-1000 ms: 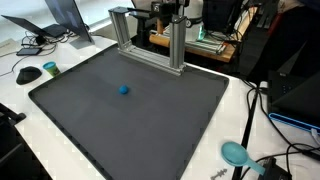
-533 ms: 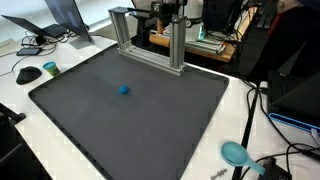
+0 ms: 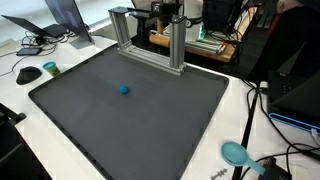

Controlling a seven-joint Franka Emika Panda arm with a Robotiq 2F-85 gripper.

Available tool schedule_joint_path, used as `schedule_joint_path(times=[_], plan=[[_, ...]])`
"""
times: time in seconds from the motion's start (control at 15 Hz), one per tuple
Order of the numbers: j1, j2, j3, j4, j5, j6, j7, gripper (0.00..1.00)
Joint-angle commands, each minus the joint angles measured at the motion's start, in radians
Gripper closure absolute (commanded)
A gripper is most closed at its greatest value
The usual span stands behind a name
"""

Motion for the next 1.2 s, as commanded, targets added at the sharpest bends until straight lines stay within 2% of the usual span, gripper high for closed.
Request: schedule_joint_path(times=[0.0,0.4,1.13], plan=[[-0.016,-0.02,-0.04,-0.028,-0.021,0.058,-0.062,0.0],[-0.016,-0.007,-0.087,-0.045,-0.002,0.056,-0.133,0.0],[-0.004,0.016,-0.089,-0.076,0.005,0.072,-0.177,0.0]])
